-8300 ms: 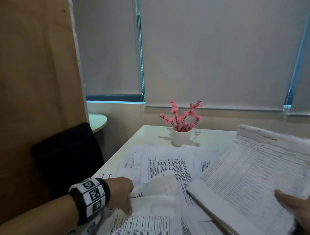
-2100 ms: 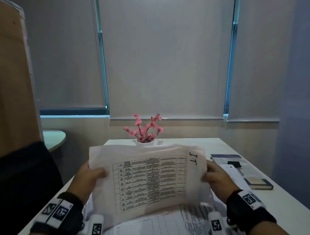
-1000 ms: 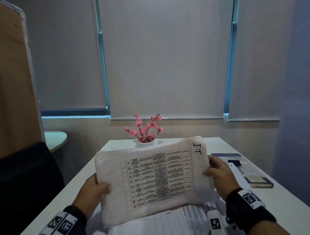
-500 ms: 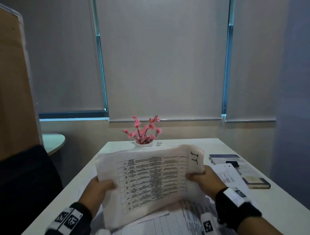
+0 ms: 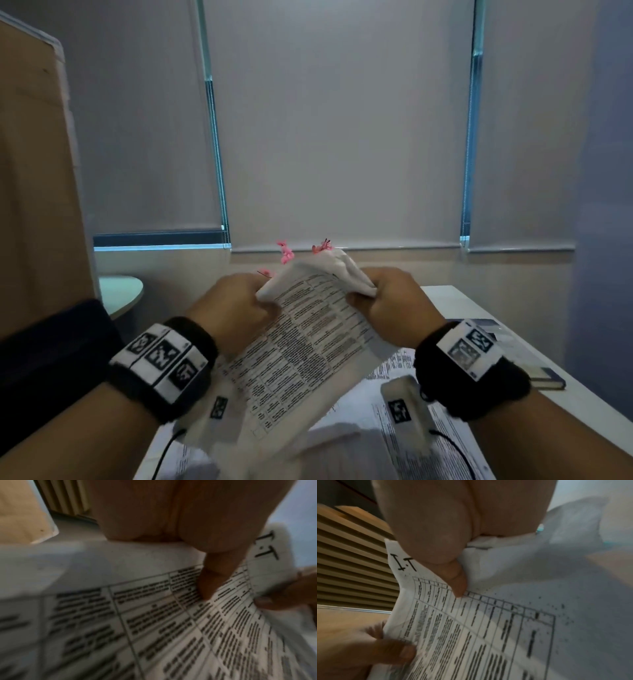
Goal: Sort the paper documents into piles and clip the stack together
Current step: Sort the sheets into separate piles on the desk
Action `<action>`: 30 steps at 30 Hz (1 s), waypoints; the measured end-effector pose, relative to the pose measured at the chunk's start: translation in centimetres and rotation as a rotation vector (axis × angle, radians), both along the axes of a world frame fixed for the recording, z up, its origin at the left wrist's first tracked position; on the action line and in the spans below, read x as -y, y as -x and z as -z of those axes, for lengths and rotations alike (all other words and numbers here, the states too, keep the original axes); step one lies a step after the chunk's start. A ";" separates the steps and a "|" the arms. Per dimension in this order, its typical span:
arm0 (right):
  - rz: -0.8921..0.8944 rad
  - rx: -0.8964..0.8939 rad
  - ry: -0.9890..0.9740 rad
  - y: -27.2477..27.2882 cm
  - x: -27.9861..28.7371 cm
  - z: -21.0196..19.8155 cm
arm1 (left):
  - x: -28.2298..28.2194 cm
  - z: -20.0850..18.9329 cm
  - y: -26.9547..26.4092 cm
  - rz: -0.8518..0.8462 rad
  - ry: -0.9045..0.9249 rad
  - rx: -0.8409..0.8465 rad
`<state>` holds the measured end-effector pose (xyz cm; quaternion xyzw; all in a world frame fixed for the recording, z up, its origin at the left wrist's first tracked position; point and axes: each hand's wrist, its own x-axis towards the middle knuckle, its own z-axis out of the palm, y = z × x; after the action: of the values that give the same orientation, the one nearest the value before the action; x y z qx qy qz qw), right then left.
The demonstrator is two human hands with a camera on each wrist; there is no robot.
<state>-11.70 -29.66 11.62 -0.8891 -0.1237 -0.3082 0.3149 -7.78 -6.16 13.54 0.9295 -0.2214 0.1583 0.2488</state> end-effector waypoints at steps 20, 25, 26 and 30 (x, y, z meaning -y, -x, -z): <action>-0.096 -0.062 -0.640 -0.8 -3.0 4.9 | 0.9 5.9 -0.9 0.112 1.247 -0.301; -0.052 -0.070 -0.646 -1.3 -0.7 5.5 | -0.6 6.6 -2.1 0.130 1.149 -0.195; -0.055 -0.070 -0.635 -1.4 -0.6 5.5 | -0.6 6.7 -2.4 0.142 1.168 -0.205; -0.110 -0.144 -0.708 -1.9 -0.3 6.3 | 0.3 6.8 -2.7 0.263 1.328 -0.385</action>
<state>-9.77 -29.39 5.32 -0.7366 -0.0344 -0.2512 0.6270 -5.04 -6.47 6.77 0.5580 -0.1403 0.0613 0.8156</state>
